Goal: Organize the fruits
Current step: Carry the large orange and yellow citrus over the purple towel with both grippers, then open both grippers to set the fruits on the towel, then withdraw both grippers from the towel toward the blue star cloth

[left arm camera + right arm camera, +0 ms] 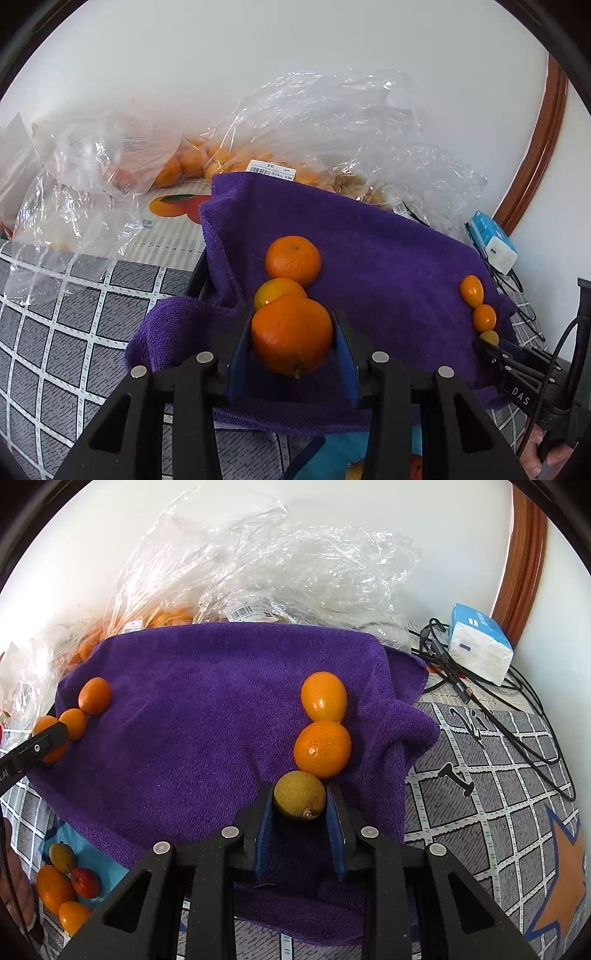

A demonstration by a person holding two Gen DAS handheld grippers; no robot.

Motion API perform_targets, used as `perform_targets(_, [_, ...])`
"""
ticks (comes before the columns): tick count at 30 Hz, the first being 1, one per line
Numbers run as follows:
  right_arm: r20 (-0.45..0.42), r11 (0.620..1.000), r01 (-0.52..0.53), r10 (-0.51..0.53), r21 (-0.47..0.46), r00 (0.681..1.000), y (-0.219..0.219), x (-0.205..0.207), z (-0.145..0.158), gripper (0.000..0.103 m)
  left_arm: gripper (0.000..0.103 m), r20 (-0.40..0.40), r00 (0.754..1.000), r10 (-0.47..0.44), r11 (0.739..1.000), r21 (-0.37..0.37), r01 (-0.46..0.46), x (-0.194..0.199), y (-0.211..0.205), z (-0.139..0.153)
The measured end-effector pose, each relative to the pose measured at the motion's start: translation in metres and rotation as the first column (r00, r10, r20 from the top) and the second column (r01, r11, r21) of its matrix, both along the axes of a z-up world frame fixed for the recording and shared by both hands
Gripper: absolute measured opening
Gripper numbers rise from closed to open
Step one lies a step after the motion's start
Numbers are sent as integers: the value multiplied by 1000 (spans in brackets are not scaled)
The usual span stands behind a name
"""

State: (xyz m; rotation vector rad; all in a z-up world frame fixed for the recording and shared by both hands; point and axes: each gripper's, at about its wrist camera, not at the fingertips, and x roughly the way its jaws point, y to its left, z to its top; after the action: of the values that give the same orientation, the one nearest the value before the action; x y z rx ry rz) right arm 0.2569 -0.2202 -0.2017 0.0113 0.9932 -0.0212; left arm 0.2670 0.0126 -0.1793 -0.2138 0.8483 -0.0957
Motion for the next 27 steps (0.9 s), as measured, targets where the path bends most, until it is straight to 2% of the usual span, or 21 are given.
perform_targets(7, [3,1000,-2,2,-9,1000,-1,-2,1,33,40,11,1000,15,1000,16,-16,-4,2,6])
perform_targets(11, [19,1000,-4,4,-28,1000,2,-4,6,50,44,39,999,20,1000,5,-20,-10,4,20])
perform_targets(13, [29,1000,-5,5,-23,1000,3,-6,11,50,49,67,998,21,1000,16,-22,-14,4,30])
perform_targets(17, [93,1000,-2,3,-6,996,4,-14,34,52,51,116,993,24,998,61,-31,-23,2,53])
perform_targets(19, [112,1000,2,-5,25,994,5,-20,46,53,52,105,994,37,995,87,-46,-28,5,63])
perform_targets(22, [116,999,-24,20,35,993,15,-35,60,52,56,93,994,51,995,86,-59,-41,15,70])
perform_targets(27, [115,998,-63,60,19,992,40,-70,64,53,57,43,997,66,994,86,-70,-69,36,62])
